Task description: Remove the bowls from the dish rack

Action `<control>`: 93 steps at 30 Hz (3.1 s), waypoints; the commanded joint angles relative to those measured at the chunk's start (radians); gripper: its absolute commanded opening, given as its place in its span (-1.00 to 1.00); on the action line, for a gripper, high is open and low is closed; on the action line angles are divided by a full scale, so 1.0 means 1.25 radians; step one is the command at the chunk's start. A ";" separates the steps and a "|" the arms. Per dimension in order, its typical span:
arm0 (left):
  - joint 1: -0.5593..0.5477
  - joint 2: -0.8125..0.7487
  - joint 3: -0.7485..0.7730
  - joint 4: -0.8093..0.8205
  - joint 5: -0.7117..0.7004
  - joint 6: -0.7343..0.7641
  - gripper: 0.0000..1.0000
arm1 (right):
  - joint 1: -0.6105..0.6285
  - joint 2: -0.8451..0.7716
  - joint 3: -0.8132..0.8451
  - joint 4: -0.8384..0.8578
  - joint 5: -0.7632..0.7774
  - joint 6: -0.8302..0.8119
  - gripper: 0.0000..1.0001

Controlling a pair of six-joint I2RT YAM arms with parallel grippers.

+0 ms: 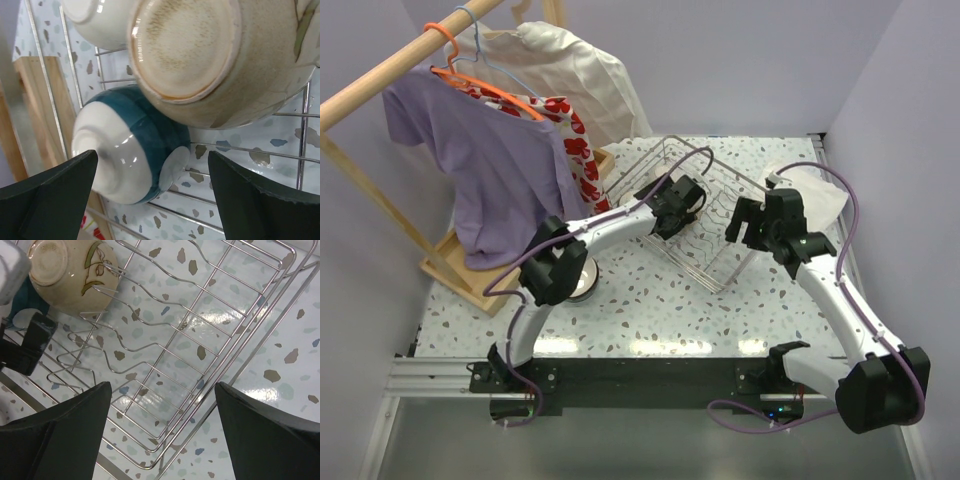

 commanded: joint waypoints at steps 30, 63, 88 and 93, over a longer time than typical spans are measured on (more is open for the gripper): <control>-0.007 0.078 -0.062 0.087 -0.117 -0.005 0.79 | -0.001 -0.015 -0.042 0.092 -0.068 0.004 0.77; -0.037 0.077 -0.070 0.165 -0.180 0.007 0.64 | -0.003 -0.016 -0.048 0.107 -0.100 0.000 0.76; -0.048 0.138 -0.115 0.265 -0.323 0.039 0.64 | -0.003 -0.016 -0.059 0.125 -0.115 0.002 0.76; -0.055 0.107 -0.121 0.282 -0.343 0.055 0.40 | -0.003 -0.020 -0.063 0.126 -0.112 0.004 0.76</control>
